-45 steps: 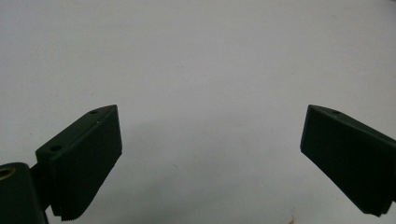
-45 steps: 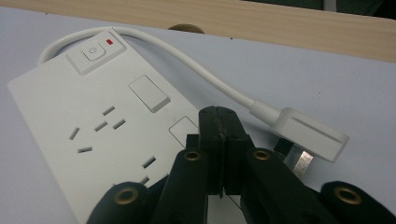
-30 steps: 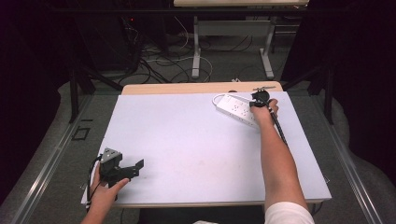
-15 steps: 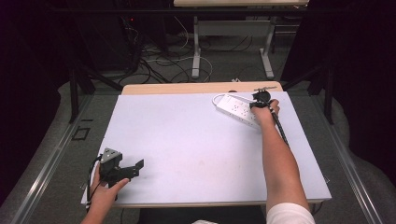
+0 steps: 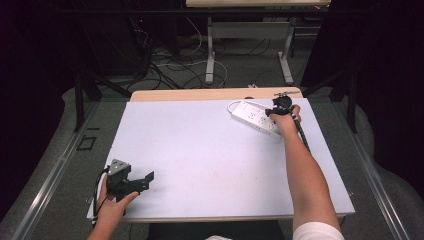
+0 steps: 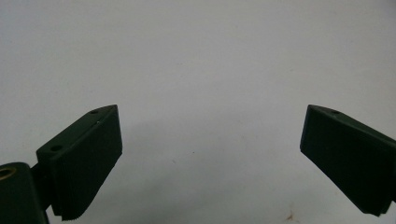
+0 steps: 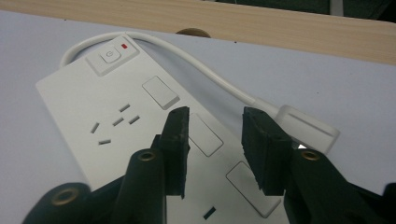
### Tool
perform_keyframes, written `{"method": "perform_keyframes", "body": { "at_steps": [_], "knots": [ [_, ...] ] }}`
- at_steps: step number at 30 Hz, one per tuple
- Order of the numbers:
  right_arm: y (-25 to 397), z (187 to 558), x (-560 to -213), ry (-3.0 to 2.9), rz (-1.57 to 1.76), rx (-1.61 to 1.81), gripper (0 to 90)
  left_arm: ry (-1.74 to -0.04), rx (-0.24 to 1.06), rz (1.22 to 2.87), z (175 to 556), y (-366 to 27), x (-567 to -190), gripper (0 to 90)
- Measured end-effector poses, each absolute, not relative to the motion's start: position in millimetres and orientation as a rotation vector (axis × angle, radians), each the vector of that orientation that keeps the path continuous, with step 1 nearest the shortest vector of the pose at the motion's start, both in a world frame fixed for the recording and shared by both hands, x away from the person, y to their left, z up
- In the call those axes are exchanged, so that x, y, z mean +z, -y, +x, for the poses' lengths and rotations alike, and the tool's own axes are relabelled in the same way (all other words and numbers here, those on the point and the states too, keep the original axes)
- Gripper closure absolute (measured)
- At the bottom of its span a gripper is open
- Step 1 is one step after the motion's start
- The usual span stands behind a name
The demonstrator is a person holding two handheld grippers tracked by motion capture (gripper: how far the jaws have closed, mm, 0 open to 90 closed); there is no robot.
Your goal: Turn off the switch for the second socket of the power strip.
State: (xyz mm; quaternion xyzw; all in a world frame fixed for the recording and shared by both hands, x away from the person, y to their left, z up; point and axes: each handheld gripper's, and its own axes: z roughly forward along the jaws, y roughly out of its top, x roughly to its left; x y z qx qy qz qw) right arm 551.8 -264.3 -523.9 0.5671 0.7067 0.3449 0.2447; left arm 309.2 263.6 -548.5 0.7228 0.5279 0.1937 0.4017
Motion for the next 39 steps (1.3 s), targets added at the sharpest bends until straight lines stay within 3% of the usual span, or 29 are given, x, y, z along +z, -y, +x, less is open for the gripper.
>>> {"method": "perform_keyframes", "body": {
  "at_steps": [30,39],
  "knots": [
    [261.3,535.0,-497.6,-1.946,1.504,0.932,25.9,-1.326,0.493,1.825,311.6,-260.5,-549.5,5.5],
    [263.3,525.0,-484.0,-1.952,1.482,0.97,23.3,-1.324,0.495,1.825,311.3,-260.3,-549.3,5.5]
  ]
}}
